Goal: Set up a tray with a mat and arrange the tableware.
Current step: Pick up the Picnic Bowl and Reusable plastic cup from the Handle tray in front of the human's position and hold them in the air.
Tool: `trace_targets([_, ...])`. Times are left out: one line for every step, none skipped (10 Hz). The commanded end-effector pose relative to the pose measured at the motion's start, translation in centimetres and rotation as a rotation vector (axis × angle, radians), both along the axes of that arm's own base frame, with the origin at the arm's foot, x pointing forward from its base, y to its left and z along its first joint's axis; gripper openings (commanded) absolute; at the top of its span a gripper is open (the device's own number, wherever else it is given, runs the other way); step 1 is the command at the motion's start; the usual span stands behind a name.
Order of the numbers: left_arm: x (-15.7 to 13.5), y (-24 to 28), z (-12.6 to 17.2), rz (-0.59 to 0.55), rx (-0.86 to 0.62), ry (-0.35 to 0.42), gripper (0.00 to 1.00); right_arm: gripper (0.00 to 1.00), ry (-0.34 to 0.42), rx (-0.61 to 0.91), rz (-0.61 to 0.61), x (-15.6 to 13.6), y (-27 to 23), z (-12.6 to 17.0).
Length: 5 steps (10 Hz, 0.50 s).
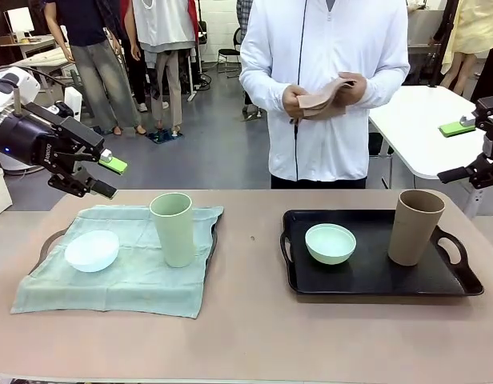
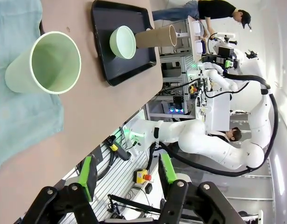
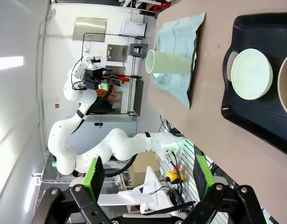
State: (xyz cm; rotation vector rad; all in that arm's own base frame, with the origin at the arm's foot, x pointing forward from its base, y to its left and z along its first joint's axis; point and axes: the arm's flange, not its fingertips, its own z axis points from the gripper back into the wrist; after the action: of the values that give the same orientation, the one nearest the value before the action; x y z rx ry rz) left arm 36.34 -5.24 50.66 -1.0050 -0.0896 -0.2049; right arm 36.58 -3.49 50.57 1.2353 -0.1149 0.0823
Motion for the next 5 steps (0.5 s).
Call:
trace_targets([-0.01,0.01,0.00,-0.001,-0.004,0.001,0.70,1.00,-0.003,0.030,-0.003,-0.12,0.19,-0.08])
trace_targets([-0.01,0.01,0.00,-0.001,-0.004,0.001,0.70,1.00,-0.003,0.030,-0.003,-0.12,0.19,-0.08])
trace_targets([-0.01,0.01,0.00,-0.001,-0.004,0.001,0.70,1.00,-0.003,0.030,-0.003,-0.12,0.19,-0.08])
trace_targets([-0.01,0.01,0.00,-0.001,-0.004,0.001,0.70,1.00,-0.003,0.030,-0.003,-0.12,0.19,-0.08])
trace_targets([-0.01,0.01,0.00,-0.001,-0.004,0.001,0.70,1.00,-0.003,0.030,-0.003,-0.12,0.19,-0.08])
